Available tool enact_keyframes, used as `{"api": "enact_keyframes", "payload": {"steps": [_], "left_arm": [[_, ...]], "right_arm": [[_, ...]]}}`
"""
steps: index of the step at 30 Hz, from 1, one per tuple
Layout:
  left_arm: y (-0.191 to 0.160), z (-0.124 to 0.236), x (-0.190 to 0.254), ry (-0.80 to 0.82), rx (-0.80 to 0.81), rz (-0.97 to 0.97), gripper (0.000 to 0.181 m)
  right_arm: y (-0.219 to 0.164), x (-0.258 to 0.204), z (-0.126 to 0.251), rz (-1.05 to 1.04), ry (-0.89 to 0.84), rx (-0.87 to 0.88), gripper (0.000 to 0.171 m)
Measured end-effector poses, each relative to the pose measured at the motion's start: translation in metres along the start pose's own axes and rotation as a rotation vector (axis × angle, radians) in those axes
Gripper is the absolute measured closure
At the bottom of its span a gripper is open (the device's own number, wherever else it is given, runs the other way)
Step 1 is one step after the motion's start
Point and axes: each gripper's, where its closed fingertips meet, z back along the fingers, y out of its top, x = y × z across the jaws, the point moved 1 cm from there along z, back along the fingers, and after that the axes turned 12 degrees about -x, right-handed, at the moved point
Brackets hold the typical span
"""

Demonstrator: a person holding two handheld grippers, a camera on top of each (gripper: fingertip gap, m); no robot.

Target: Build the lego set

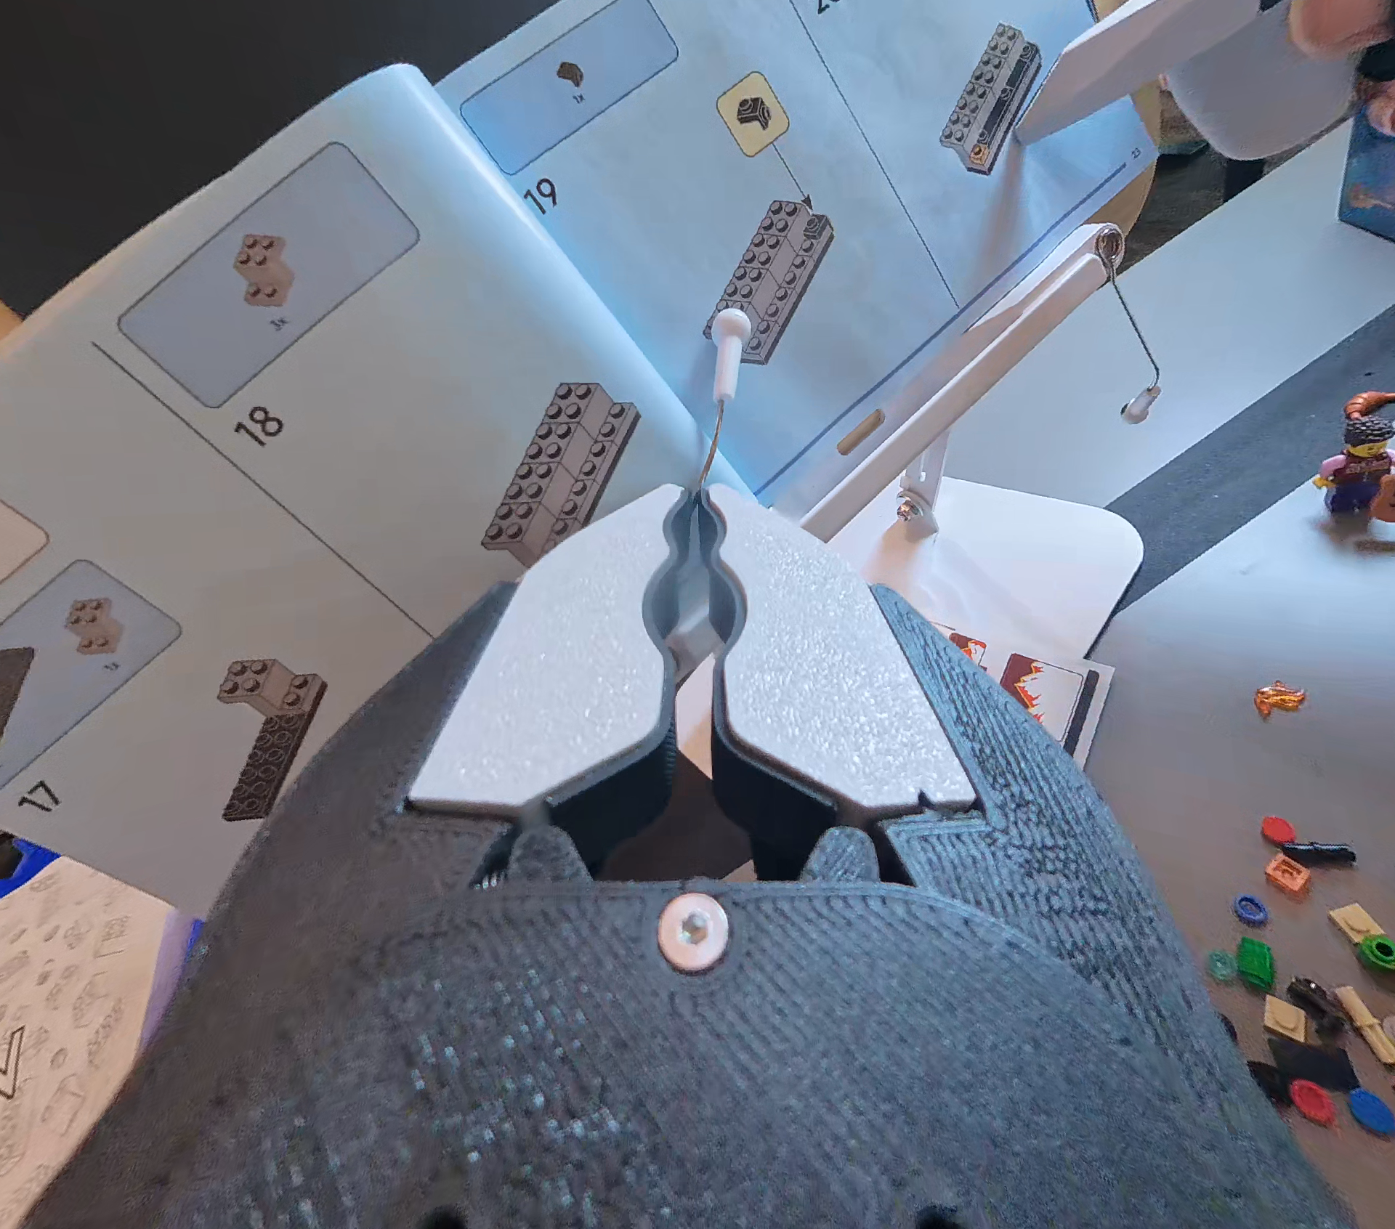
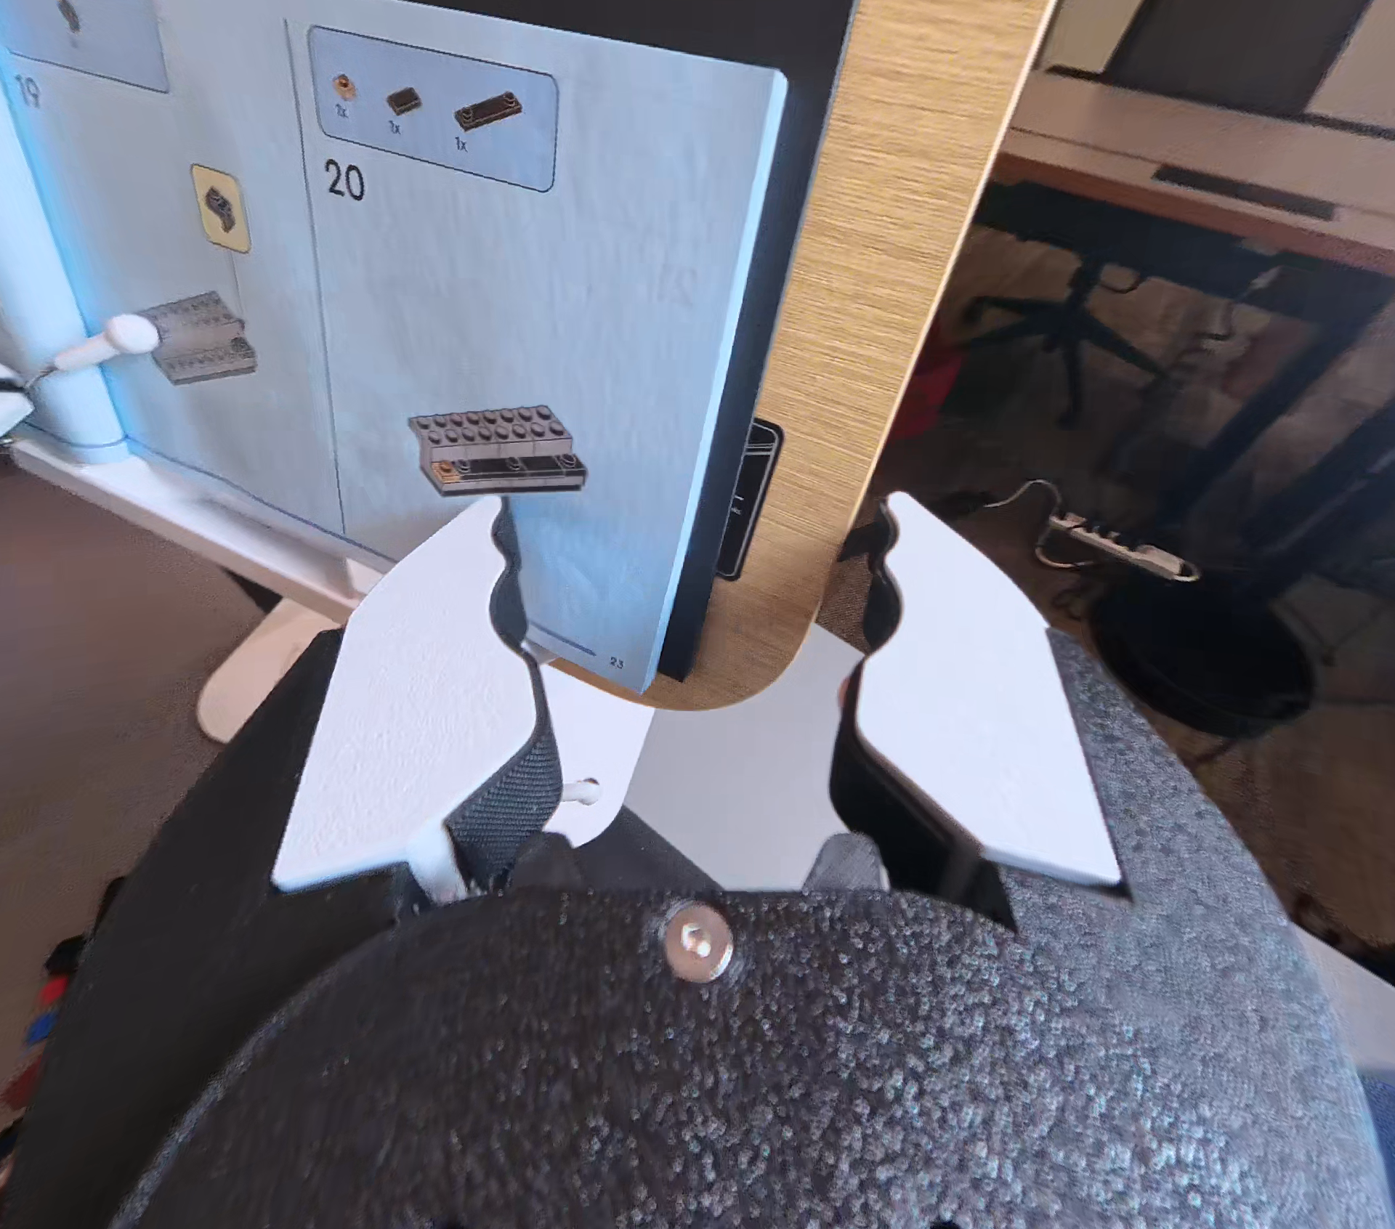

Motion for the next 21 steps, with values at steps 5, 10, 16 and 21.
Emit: {"api": "enact_keyframes", "payload": {"steps": [5,10,16,21], "left_arm": [[-0.001,-0.002,0.0,0.009,-0.013,-0.028,0.178],[-0.003,-0.005,0.002,0.021,-0.02,-0.025,0.178],[-0.005,-0.009,0.0,0.03,-0.041,-0.015,0.176],[-0.003,0.0,-0.001,0.033,-0.002,-0.021,0.173]], "right_arm": [[0.0,0.002,-0.002,-0.002,0.049,-0.006,0.093],[-0.003,0.006,0.004,-0.003,0.083,0.021,0.109],[-0.006,0.006,0.009,0.027,0.091,0.061,0.114],[-0.008,0.007,0.014,0.024,0.053,0.073,0.115]]}}
